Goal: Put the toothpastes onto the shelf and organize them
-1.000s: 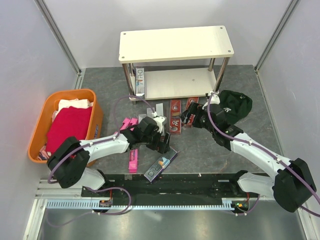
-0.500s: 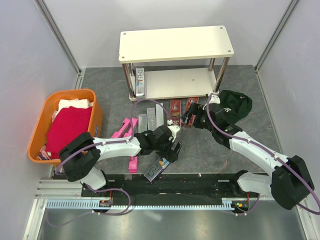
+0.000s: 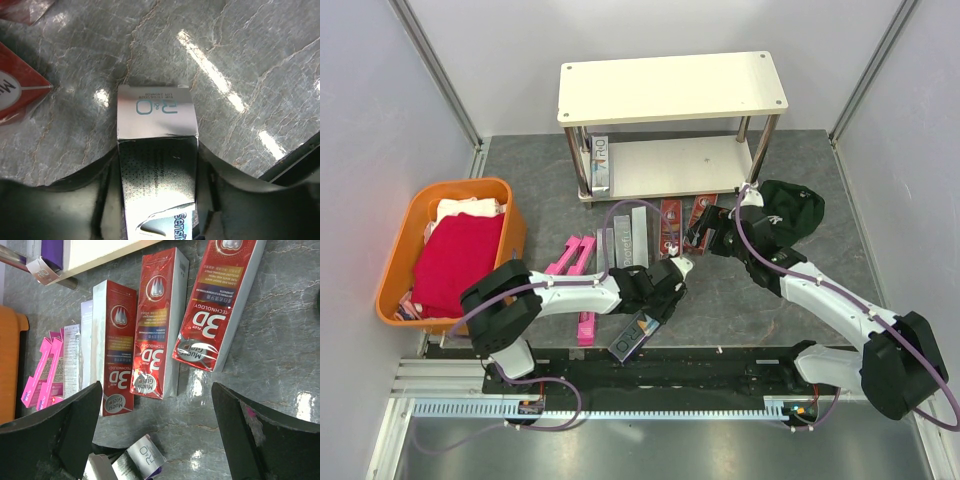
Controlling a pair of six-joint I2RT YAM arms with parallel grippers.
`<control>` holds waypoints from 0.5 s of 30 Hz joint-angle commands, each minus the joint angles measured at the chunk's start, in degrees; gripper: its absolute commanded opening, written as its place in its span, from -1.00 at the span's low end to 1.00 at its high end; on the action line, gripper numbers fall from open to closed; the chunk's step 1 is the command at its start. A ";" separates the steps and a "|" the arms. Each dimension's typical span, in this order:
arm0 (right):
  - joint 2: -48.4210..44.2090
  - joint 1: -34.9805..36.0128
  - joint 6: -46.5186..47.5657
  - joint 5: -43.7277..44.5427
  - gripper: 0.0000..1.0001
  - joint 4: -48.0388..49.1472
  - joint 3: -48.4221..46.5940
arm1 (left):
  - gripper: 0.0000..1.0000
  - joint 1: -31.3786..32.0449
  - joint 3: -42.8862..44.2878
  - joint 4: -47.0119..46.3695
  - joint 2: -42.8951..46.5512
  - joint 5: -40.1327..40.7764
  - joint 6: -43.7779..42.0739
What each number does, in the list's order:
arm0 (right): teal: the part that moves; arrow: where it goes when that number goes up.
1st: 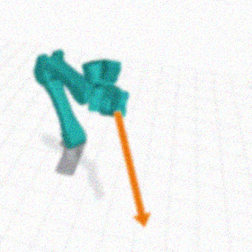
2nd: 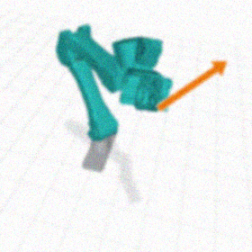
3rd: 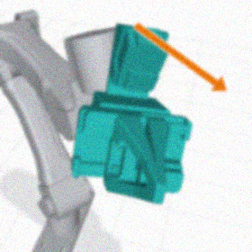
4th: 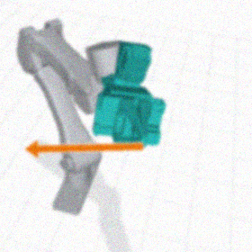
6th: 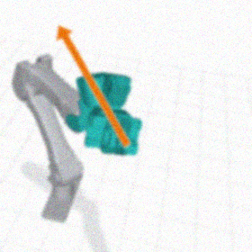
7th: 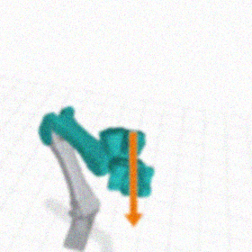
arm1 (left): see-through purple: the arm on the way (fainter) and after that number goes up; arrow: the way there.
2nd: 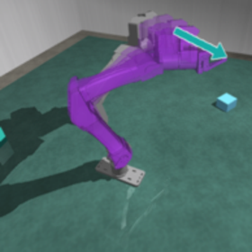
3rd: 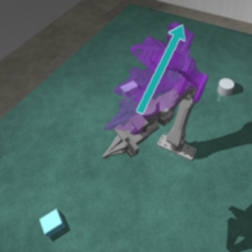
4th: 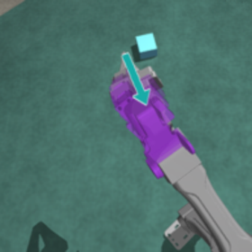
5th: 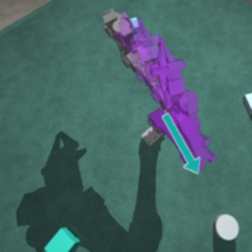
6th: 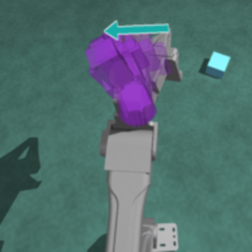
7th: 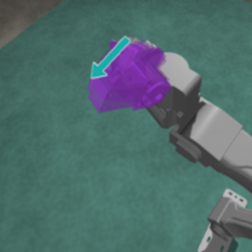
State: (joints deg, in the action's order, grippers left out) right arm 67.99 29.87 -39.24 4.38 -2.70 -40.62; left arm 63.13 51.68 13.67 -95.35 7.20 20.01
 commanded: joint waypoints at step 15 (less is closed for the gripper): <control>-3.56 -0.69 1.98 0.71 0.96 -1.34 -0.16 | -0.54 -3.10 8.34 1.71 2.27 2.91 -0.58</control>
State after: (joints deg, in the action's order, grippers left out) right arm 66.81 29.39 -38.37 4.38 -4.14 -40.62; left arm 62.11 55.33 16.21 -95.74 9.93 20.03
